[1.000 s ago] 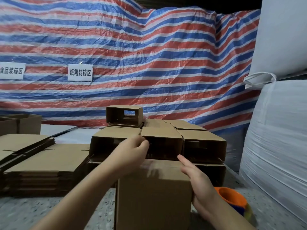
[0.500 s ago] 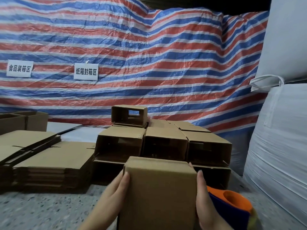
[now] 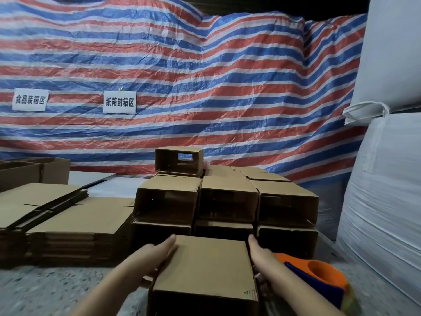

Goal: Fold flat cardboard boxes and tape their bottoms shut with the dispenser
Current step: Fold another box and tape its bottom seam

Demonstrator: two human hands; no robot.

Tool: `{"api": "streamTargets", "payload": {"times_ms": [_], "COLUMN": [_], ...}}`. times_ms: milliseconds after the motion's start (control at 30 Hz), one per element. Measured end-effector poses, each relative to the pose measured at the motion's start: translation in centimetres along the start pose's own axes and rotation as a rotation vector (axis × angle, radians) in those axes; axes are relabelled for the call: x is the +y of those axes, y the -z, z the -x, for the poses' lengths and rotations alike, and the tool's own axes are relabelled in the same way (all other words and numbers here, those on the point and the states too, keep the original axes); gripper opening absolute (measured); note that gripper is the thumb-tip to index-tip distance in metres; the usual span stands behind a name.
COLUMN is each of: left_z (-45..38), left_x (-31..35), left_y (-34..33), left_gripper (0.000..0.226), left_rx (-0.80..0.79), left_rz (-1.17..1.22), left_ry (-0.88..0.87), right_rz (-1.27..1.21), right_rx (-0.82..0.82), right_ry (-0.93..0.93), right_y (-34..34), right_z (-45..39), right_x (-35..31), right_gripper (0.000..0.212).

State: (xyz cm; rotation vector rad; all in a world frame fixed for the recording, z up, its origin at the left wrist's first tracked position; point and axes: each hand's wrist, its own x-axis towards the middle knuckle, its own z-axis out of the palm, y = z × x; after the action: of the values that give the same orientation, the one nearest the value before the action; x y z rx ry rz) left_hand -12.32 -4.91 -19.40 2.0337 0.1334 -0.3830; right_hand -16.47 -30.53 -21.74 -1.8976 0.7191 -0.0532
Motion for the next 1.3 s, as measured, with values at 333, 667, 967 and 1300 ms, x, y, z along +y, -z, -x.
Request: {"api": "streamTargets", "payload": {"times_ms": [333, 667, 967, 1300], "left_z": [4.7, 4.7, -6.7, -13.9], "left_x": [-3.4, 11.4, 15.9, 14.1], "left_y": [-0.7, 10.1, 13.4, 13.1], "left_gripper": [0.025, 0.064, 0.064, 0.077], "left_rx": [0.153, 0.152, 0.244, 0.148], "left_rz": [0.259, 0.367, 0.419, 0.335], "left_ry": [-0.35, -0.664, -0.51, -0.431], "right_rz": [-0.214, -0.349, -0.381, -0.341], "right_rx": [-0.063, -0.2, -0.154, -0.102], "right_ry": [0.221, 0.678, 0.544, 0.476], "right_y": [-0.7, 3.6, -2.0, -5.8], "right_z": [7.5, 9.3, 0.2, -6.4], "right_x": [1.8, -17.7, -24.9, -24.4], "right_gripper": [0.031, 0.046, 0.024, 0.03]}}
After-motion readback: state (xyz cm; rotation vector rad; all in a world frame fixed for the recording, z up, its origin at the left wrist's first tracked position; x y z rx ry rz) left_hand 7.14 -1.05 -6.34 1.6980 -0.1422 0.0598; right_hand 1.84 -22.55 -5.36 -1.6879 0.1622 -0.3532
